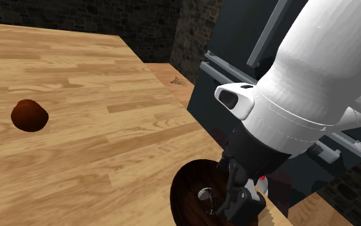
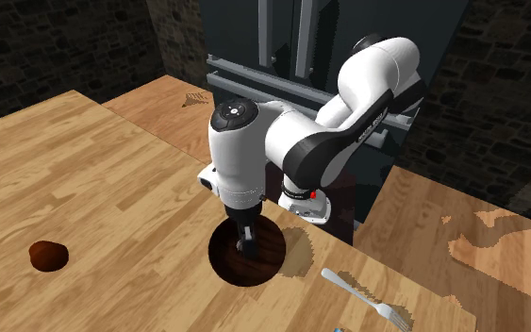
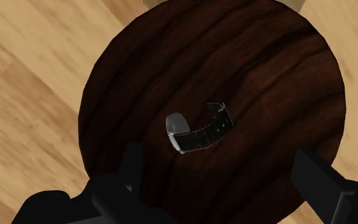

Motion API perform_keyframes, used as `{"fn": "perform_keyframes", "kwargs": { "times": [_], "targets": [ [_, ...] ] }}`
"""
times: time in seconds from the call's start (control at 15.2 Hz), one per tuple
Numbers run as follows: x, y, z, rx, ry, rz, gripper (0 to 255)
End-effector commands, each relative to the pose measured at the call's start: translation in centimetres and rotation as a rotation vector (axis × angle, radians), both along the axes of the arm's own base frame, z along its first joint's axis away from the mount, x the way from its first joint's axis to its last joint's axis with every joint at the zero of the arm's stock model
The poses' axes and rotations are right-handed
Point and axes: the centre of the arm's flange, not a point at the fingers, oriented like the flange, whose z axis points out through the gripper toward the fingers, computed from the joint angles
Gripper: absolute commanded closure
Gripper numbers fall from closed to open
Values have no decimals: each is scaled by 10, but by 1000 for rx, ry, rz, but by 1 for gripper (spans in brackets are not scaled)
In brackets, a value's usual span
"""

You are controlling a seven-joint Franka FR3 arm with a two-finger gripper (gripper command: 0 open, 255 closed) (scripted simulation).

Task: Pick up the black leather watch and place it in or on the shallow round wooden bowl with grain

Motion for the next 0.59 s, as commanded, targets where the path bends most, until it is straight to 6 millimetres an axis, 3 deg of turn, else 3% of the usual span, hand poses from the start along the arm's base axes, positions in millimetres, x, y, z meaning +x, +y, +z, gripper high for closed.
{"fn": "perform_keyframes", "kwargs": {
  "times": [0.0, 0.07, 0.53],
  "targets": [
    [1, -1, 23, -1, 0, 0, 0],
    [1, -1, 34, -1, 0, 0, 0],
    [1, -1, 34, -1, 0, 0, 0]
  ]
}}
